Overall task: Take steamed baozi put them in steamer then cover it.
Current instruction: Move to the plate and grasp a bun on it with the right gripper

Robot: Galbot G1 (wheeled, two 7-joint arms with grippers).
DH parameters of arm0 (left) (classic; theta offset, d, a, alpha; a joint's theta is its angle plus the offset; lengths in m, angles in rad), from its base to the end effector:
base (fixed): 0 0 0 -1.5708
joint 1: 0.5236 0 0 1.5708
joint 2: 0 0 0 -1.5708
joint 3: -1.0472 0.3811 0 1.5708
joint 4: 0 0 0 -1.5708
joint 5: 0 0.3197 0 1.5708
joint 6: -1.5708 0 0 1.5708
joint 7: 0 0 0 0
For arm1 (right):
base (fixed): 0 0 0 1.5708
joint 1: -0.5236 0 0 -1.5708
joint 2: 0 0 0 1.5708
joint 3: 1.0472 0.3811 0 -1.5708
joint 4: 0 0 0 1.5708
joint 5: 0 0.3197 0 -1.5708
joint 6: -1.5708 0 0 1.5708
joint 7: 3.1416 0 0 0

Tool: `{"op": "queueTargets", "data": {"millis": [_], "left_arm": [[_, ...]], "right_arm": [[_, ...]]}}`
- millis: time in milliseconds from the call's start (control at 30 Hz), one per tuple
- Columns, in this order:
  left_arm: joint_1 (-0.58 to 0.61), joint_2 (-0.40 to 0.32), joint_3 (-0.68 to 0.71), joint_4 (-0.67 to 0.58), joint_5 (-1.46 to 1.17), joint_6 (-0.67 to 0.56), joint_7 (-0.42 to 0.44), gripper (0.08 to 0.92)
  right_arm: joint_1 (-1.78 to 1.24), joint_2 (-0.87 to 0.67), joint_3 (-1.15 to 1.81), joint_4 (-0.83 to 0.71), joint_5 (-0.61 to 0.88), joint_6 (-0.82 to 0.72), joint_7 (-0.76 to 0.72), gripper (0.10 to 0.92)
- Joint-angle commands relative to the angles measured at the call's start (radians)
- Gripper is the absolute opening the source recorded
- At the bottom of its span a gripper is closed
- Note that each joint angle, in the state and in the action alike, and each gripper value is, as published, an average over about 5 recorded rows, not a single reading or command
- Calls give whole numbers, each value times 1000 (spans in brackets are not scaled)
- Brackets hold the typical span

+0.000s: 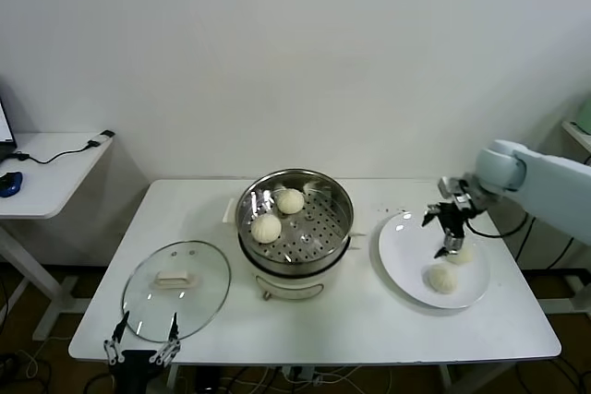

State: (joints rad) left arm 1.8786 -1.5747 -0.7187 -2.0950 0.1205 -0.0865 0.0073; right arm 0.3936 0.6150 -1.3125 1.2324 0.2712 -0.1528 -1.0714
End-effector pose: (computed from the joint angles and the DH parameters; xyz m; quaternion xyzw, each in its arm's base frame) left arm 0.0195 0.0528 -0.3497 0.0590 -0.9842 -0.1211 0.1148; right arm 0.5042 -0.2301 -0.1457 0.5241 -0.5448 0.4950 0.4284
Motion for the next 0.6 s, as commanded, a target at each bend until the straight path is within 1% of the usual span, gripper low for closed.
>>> {"op": "queueTargets", "data": {"millis": [33,267,600], "left_arm": [[0,-9,3,-7,19,2,2,823],[-1,-13,5,2,31,0,2,823],[14,-17,-1,17,28,-17,1,823]], "right_arm": [[-265,-81,175,-53,-201,38,0,823],[-292,-9,184,-99,-223,42,11,823],[-296,81,192,-144,-211,39,24,823]]}}
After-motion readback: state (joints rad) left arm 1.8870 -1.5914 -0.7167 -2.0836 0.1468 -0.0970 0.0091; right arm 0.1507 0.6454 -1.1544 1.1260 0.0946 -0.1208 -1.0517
